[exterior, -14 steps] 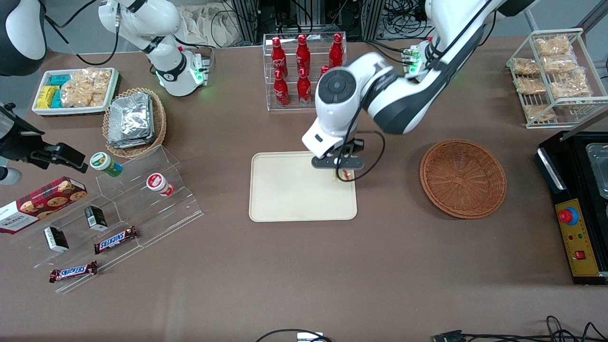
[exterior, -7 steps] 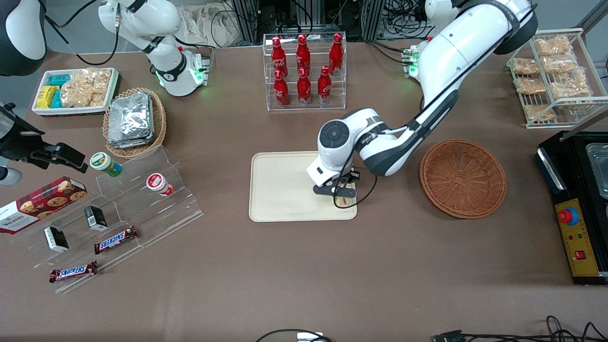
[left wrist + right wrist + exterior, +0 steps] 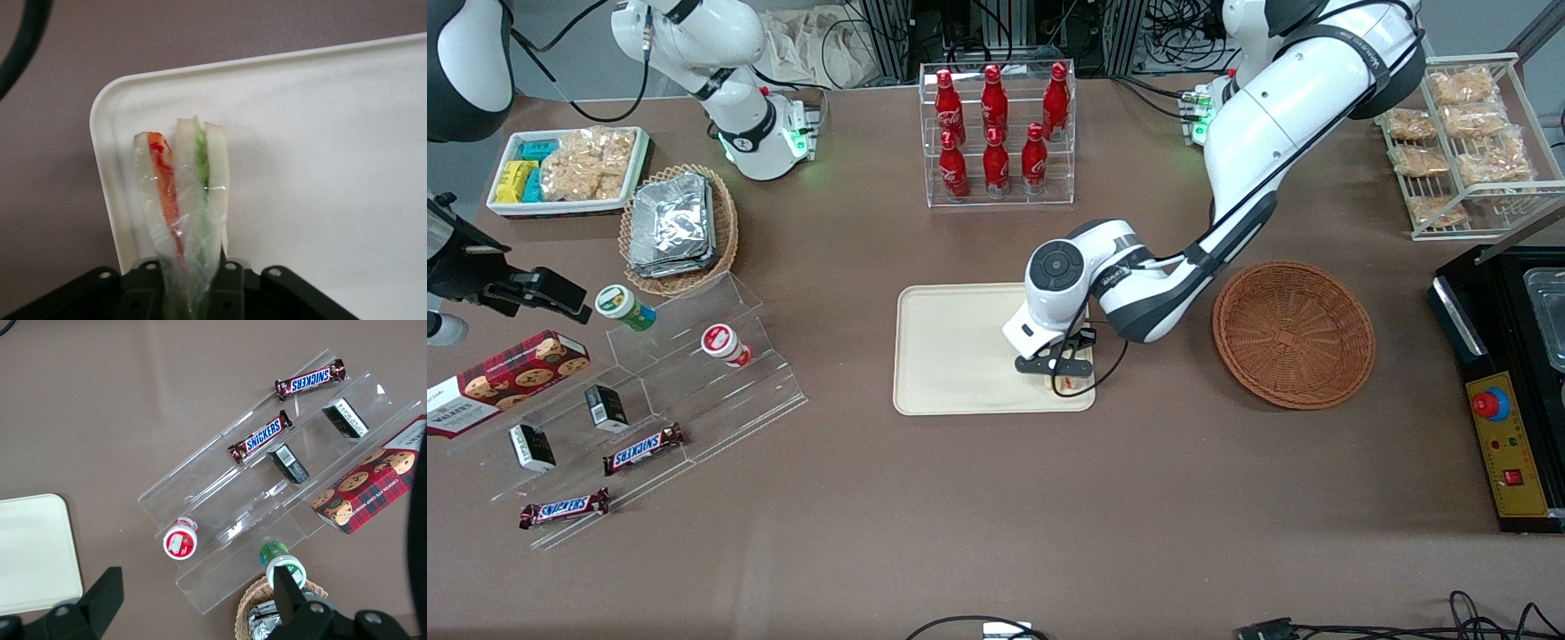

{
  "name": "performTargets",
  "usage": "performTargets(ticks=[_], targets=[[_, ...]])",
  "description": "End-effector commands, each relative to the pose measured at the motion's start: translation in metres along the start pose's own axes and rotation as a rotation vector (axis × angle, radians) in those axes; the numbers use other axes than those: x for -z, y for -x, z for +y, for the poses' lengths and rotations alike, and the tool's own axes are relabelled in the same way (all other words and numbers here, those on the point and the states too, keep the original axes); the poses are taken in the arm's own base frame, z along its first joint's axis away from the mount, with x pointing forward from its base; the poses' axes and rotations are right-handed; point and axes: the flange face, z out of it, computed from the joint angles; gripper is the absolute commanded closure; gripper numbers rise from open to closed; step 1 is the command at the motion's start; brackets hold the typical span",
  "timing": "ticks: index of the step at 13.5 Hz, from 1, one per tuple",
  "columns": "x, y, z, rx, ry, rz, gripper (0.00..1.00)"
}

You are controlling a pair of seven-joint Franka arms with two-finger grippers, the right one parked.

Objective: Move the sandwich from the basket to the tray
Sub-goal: 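Lower the sandwich onto the tray and open the left gripper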

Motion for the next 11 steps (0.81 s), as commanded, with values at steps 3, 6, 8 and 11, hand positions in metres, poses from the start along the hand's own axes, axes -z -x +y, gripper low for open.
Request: performTargets(ticks=[3,6,8,11], targets=[[0.008,-0.003,-0.002,0.051,-0.008,0.019,0.0],[0.042,-0.005,-0.006,0.099,-0.018,0.046,0.0],[0.076,-0.007,-0.011,0.125,-0.015,0.068,0.0],[0.149,-0.009,-0.034,0.146,0.004,0.071,0.0]])
